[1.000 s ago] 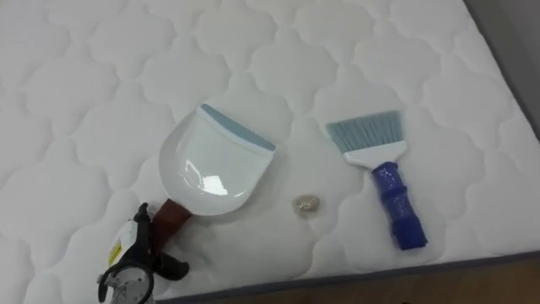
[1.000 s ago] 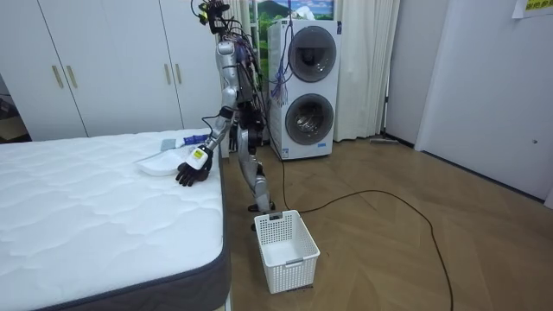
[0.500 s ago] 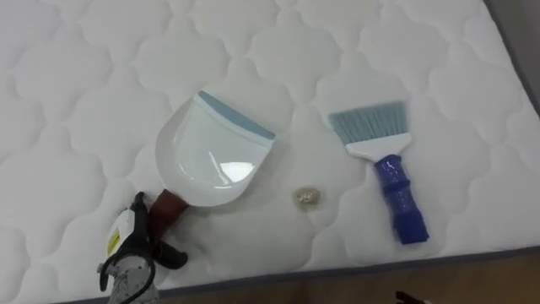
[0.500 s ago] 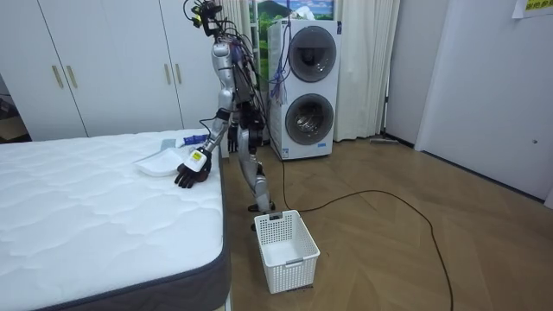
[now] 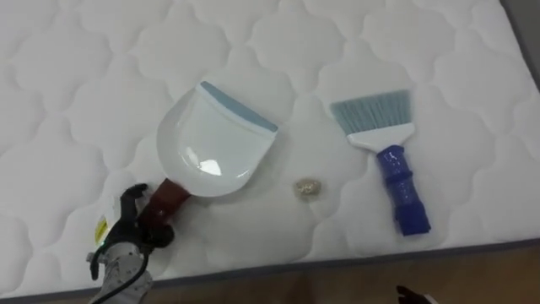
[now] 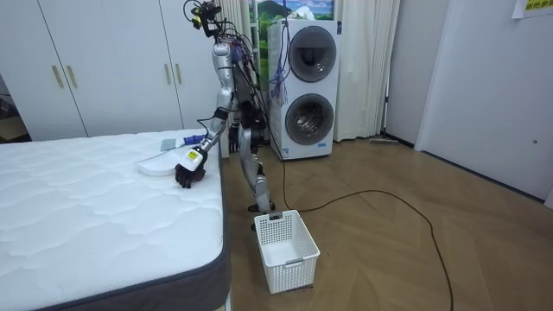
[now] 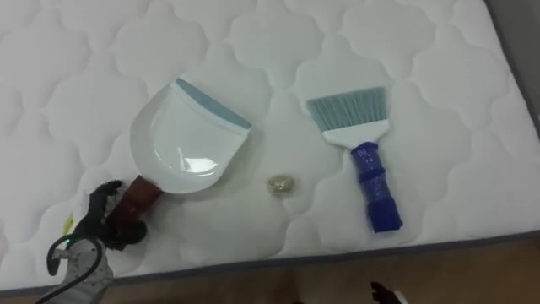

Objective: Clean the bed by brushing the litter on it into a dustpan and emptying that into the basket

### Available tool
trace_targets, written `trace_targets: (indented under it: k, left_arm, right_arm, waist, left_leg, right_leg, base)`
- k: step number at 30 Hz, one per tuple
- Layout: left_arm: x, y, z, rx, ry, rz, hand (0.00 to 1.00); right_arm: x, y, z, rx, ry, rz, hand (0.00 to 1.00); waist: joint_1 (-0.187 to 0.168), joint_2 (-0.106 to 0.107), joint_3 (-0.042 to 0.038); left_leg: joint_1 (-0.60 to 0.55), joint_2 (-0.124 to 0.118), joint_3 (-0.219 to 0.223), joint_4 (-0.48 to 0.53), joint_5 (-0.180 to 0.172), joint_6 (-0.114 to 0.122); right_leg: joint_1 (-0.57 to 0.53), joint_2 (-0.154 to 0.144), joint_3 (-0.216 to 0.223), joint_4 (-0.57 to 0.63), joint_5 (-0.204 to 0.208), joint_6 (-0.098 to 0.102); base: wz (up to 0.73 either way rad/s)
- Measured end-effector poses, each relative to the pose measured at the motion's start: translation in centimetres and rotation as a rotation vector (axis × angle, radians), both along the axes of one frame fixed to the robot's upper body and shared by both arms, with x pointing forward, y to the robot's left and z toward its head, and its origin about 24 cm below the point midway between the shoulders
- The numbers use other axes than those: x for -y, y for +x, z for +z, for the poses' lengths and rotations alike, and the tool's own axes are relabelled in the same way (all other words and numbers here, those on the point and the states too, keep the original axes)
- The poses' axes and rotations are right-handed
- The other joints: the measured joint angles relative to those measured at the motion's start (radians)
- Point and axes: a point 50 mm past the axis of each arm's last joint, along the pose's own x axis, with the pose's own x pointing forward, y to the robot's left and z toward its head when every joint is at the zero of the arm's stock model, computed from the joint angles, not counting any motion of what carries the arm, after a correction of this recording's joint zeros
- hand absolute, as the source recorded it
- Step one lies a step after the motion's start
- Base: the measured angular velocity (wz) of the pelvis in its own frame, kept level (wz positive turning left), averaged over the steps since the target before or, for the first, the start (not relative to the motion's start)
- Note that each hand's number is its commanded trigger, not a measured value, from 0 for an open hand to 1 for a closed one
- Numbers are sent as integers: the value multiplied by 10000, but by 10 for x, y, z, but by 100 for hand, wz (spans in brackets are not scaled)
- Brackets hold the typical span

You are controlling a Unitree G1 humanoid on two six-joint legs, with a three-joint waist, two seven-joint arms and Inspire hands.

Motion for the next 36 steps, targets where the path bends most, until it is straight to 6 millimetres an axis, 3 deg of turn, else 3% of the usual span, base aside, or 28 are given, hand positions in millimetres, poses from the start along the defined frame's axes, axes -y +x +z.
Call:
trace_targets:
  k: [5,9,12,16,17,18,19,20,21,23,25,29,31,36]
  left_arm:
    - [-6,2,2,-134,260,110,100]
    - [2,2,-2,-435,-79,-11,100]
    - [15,0,-9,-854,-432,-465,100]
    - [11,-5,-13,-1215,-496,-449,100]
    - [11,-6,-14,-1288,-506,-437,100]
    - [12,-6,-14,-1374,-530,-500,100]
    - [14,-6,-15,-1399,-581,-608,100]
    - [24,2,-12,-1328,-639,-1134,100]
    - [25,6,-9,-1288,-592,-1442,100]
    - [26,6,-9,-1230,-637,-1468,100]
    - [26,5,-11,-1309,-705,-1399,100]
    - [20,0,-13,-1490,-741,-1049,100]
    - [19,-1,-14,-1571,-741,-1034,100]
    - [11,-1,-12,-1594,-315,-1133,100]
  right_arm:
    - [-1,2,0,22,123,24,0]
    - [-2,3,0,31,232,-6,0]
    - [-1,3,0,61,289,-131,0]
    - [4,4,2,182,235,-391,0]
    - [5,5,3,218,234,-434,0]
    - [3,7,3,343,320,-532,0]
    - [4,6,3,322,322,-568,0]
    - [9,-1,2,199,270,-875,0]
    - [6,1,2,214,321,-870,0]
    - [2,6,2,329,474,-688,0]
    - [1,2,1,128,492,-686,0]
    - [2,-1,0,45,588,-1060,0]
    - [6,-4,0,-44,628,-1615,0]
    - [15,-19,-2,-231,668,-2562,0]
  waist:
    - [-209,2,1]
    - [-207,3,-1]
    - [-203,5,-3]
    - [-192,15,-5]
    - [-207,-9,28]
    - [-224,-225,242]
    - [-241,-296,212]
    - [-333,-41,100]
    - [-160,-191,126]
    - [18,-338,120]
    - [-6,-328,122]
    - [-148,-148,80]
    - [-187,-25,2]
    - [-214,43,-65]
  left_leg:
    - [11,-13,-19,1,1,0]
    - [16,15,-66,2,9,-12]
    - [46,50,-429,3,14,-22]
    - [25,45,-749,384,27,-44]
    - [-113,29,-690,802,26,-46]
    - [-868,-41,-98,2150,-65,-306]
    - [-1130,-98,117,1792,5,-454]
    - [-1572,3,185,108,1102,-361]
    - [-1701,115,725,-102,1783,229]
    - [-1727,75,823,-90,1787,236]
    - [-1616,-35,875,-101,1772,232]
    - [-1440,161,838,-197,1721,145]
    - [-1365,259,804,-192,1748,61]
    - [-1048,298,891,-164,1810,-8]
  right_leg:
    - [-25,-13,-20,6,0,0]
    - [-178,5,-28,208,-2,-3]
    - [-457,20,-215,616,-16,-25]
    - [-824,-185,-555,1798,-110,-184]
    - [-888,-297,-539,2137,-109,-189]
    - [-827,-606,-336,2630,-98,-202]
    - [-742,-641,-135,2537,-98,-199]
    - [-693,-565,-77,2367,-151,-108]
    - [-686,-614,22,2347,-578,240]
    - [-590,-714,-24,1638,-623,336]
    - [-453,-793,18,314,36,423]
    - [-314,-556,9,355,85,306]
    - [-318,-466,13,361,112,208]
    - [-262,-484,107,865,-113,116]
  base:
    - [-2]
    - [-9]
    - [-12]
    - [-14]
    - [21]
    - [44]
    - [79]
    - [63]
    - [42]
    - [-13]
    - [-6]
    - [-8]
    - [-6]
    - [-5]
